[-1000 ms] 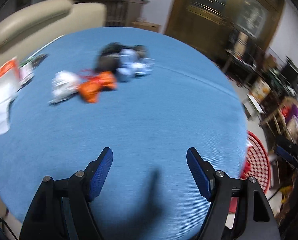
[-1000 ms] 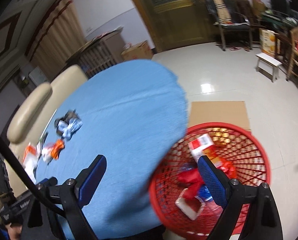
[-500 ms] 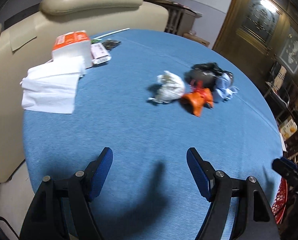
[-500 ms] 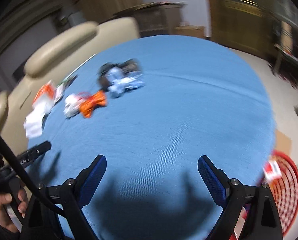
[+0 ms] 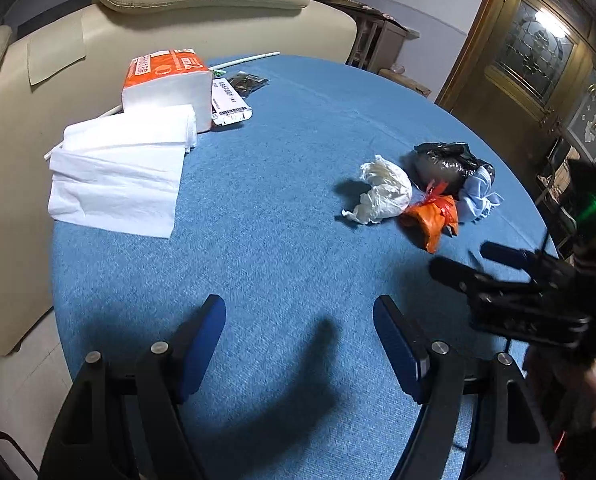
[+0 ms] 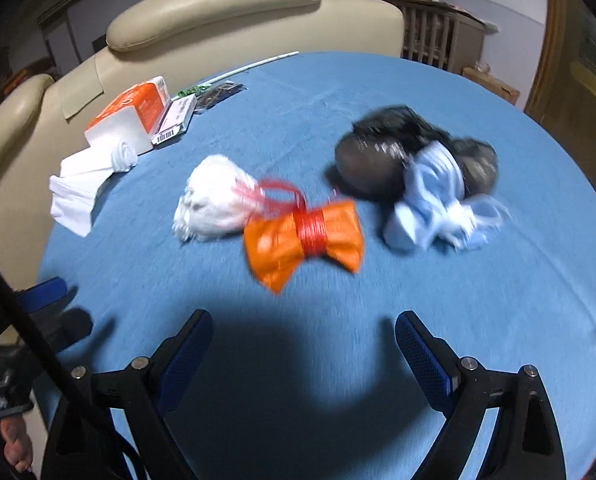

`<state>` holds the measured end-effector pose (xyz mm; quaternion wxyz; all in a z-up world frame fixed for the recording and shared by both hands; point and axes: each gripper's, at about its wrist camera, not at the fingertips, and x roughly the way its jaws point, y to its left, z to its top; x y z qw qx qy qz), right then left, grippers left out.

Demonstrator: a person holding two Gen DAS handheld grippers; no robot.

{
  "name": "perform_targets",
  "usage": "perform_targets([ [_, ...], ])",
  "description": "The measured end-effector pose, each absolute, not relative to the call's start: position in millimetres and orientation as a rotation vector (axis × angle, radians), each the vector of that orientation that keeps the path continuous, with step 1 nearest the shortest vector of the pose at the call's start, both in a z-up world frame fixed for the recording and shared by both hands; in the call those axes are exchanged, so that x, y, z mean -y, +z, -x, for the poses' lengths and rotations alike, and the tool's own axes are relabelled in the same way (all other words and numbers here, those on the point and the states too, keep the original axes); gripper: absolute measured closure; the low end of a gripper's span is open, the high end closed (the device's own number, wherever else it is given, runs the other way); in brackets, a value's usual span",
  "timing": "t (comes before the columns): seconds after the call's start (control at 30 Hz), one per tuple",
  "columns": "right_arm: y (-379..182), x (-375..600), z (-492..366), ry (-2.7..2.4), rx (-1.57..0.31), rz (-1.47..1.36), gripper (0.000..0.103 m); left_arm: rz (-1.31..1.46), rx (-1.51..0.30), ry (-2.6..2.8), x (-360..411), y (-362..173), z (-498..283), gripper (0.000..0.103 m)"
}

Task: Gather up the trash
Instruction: 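Grasp the orange bag with the right tool while the left tool grasps the white tissue bundle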

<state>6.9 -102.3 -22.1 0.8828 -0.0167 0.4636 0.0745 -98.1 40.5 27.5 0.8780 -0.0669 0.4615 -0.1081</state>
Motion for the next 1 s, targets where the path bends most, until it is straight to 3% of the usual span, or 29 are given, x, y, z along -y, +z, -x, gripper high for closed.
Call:
perform_targets([
  [0.4,-26.9,93.5,-55.9,0.163,-0.944,0.029,0.009,0.136,-0.979,-0.199,-45.2,25.4,82.3,0.026],
  [0.43,-26.5,94.5,-56.4,0.171,-0.943,0.018,0.011,0.134,-0.979,-0.202,-43.5,26.1,80.3,0.026],
  [0.47,-26.1,96.8,-56.3,0.184,-0.942,-0.001,0.025,0.128,-0.976,-0.204,-41.3,27.2,78.4,0.026],
  [0.5,-26.6,98.8,-56.5,0.190,-0.948,-0.017,0.031,0.120,-0.971,-0.205,-38.8,28.6,76.1,0.026],
  [1.0,-18.3,179.1,48.1,0.085,-0.908,-0.243,0.031,0.034,-0.982,-0.311,44.3,32.2,9.5,0.026],
])
